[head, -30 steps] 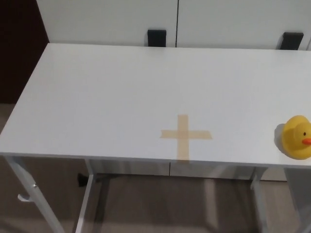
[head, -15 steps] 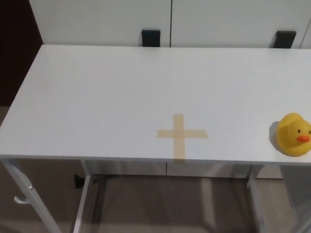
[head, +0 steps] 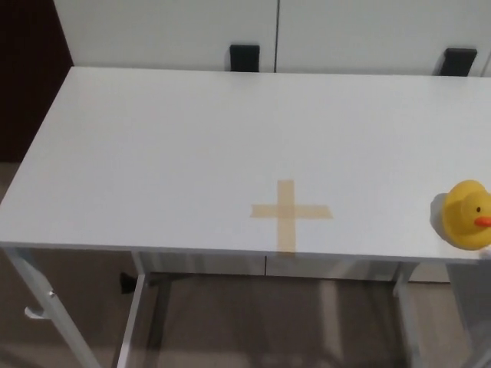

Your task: The robot uses its right hand to push the yellow duck toy to the center of the white desk.

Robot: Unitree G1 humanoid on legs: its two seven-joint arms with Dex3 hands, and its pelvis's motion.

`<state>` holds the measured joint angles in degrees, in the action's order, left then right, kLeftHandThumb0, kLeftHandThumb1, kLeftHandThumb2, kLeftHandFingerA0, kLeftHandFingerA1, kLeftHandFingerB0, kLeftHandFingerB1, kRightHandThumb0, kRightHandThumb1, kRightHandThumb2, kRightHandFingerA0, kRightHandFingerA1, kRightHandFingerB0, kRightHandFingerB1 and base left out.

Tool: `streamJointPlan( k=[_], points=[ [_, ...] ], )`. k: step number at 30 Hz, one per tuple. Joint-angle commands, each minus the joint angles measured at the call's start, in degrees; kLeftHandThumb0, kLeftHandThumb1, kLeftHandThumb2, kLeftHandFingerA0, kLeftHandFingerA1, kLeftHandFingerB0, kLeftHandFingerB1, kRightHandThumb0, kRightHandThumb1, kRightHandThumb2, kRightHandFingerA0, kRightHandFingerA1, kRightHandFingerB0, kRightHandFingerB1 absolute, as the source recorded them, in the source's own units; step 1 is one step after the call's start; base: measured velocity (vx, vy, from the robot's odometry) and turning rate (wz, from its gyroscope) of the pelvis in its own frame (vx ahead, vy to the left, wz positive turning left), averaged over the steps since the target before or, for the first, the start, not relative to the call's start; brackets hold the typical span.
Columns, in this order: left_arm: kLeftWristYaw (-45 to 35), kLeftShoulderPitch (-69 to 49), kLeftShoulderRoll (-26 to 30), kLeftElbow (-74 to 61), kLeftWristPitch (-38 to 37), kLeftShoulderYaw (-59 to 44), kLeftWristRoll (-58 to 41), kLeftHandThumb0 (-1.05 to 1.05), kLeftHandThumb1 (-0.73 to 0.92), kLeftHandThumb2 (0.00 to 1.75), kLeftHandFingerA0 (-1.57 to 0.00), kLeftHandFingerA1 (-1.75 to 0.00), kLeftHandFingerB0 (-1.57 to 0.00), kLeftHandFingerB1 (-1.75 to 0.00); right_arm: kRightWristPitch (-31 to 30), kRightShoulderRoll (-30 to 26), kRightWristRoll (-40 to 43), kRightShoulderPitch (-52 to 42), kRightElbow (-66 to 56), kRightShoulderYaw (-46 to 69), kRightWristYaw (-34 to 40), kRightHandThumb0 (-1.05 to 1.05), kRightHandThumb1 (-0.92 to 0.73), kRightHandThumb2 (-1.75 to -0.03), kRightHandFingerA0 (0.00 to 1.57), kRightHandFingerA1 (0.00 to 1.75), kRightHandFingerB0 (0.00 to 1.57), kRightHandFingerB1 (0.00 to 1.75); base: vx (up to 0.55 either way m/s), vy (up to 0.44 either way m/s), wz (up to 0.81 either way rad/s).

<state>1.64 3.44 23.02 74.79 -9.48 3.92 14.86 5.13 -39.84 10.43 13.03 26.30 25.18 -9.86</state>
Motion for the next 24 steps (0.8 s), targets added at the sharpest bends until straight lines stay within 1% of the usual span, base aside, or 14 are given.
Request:
streamJointPlan(
  k=[1,2,3,4,7,8,10,11,12,14,20,21,22,24],
  points=[
    [-0.29,0.43,0.40,0.24,0.06,-0.22,-0.27,0.05,-0.37,1.24,-1.27,-0.95,-1.30,-0.91,-7.16,4.35,-3.46,3.96,-2.79,-4.90,4.50,-0.74,-0.92,-0.75,0.15,0.36,0.21,0.37,0.00,0.000,0.00],
    [-0.29,0.53,0.25,0.38,0.15,-0.25,-0.29,-0.02,-0.35,1.14,-1.25,-0.94,-1.33,-0.90,-8.42,6.09,-3.30,5.07,-2.93,-5.79,5.24,-0.76,-0.92,-0.72,0.15,0.37,0.26,0.37,0.00,0.000,0.00],
    [-0.26,0.58,0.15,0.47,0.16,-0.24,-0.27,-0.02,-0.35,1.14,-1.25,-0.94,-1.33,-0.90,-9.28,7.30,-3.16,5.82,-3.02,-6.38,5.68,-0.76,-0.92,-0.72,0.15,0.37,0.26,0.37,0.00,0.000,0.00],
    [0.09,0.46,-0.16,0.55,-0.09,-0.35,-0.34,0.03,-0.39,1.20,-1.29,-0.97,-1.34,-0.90,-9.77,8.71,-3.33,6.72,-2.59,-7.41,5.83,-0.72,-0.92,-0.69,0.18,0.37,0.26,0.36,0.00,0.000,0.00],
    [0.39,0.30,-0.44,0.58,-0.30,-0.57,-0.53,0.03,-0.39,1.20,-1.29,-0.97,-1.34,-0.90,-9.66,9.32,-3.91,7.17,-2.06,-8.08,5.83,-0.72,-0.92,-0.69,0.18,0.37,0.26,0.36,0.00,0.000,0.00],
    [0.67,0.05,-0.56,0.39,-0.73,-0.36,-0.28,0.08,-0.42,1.22,-1.28,-0.95,-1.35,-0.89,-9.04,9.35,-5.57,7.85,-0.03,-9.74,5.32,-0.74,-0.92,-0.70,0.14,0.35,0.23,0.35,0.00,0.000,0.00],
    [0.71,0.15,-0.67,0.37,-0.44,-0.13,-0.02,0.11,-0.40,1.25,-1.29,-0.93,-1.33,-0.89,-8.12,9.46,-6.49,8.66,2.06,-10.81,5.01,-0.75,-0.92,-0.70,0.17,0.35,0.24,0.35,0.00,0.000,0.00],
    [0.71,0.31,-0.53,0.18,0.03,0.40,0.50,-0.07,-0.34,1.13,-1.29,-0.91,-1.28,-0.90,-6.65,10.13,-7.62,10.43,5.65,-12.23,5.28,-0.75,-0.91,-0.70,0.25,0.38,0.21,0.35,0.00,0.000,0.00],
    [0.72,0.33,-0.48,0.11,0.11,0.54,0.62,-0.07,-0.34,1.13,-1.29,-0.91,-1.28,-0.90,-6.28,10.29,-7.91,10.90,6.59,-12.62,5.39,-0.75,-0.91,-0.70,0.25,0.38,0.21,0.35,0.00,0.000,0.00],
    [0.74,0.02,-0.46,-0.10,-0.41,0.51,0.44,-0.02,-0.40,1.27,-1.33,-0.90,-1.30,-0.88,-5.49,10.81,-8.67,11.93,9.04,-13.92,5.60,-0.73,-0.92,-0.69,0.27,0.40,0.25,0.36,0.00,0.000,0.00],
    [1.12,-0.29,-0.48,-0.06,-0.81,0.59,0.41,0.01,-0.40,1.27,-1.33,-0.90,-1.29,-0.88,-4.18,12.25,-8.86,13.37,12.62,-14.77,6.22,-0.74,-0.92,-0.69,0.29,0.40,0.28,0.37,0.00,0.000,0.00],
    [1.10,-0.19,-0.46,0.00,-0.75,0.69,0.50,0.05,-0.40,1.24,-1.33,-0.90,-1.30,-0.88,-4.35,12.67,-8.87,13.48,12.86,-14.84,6.33,-0.74,-0.92,-0.70,0.30,0.40,0.28,0.37,0.00,0.000,0.00],
    [0.72,-0.05,-0.43,0.08,-0.63,0.63,0.38,0.09,-0.40,1.22,-1.32,-0.91,-1.30,-0.88,-3.97,13.32,-9.09,13.28,13.44,-15.13,6.50,-0.74,-0.76,-1.14,0.31,0.56,0.20,0.49,0.00,0.000,0.00],
    [0.18,0.14,-0.40,0.19,-0.47,0.53,0.15,0.09,-0.40,1.22,-1.32,-0.91,-1.30,-0.88,-3.29,14.18,-9.43,13.00,14.34,-15.51,6.75,-0.74,-0.76,-1.14,0.31,0.56,0.20,0.49,0.00,0.000,0.00]
  ],
)
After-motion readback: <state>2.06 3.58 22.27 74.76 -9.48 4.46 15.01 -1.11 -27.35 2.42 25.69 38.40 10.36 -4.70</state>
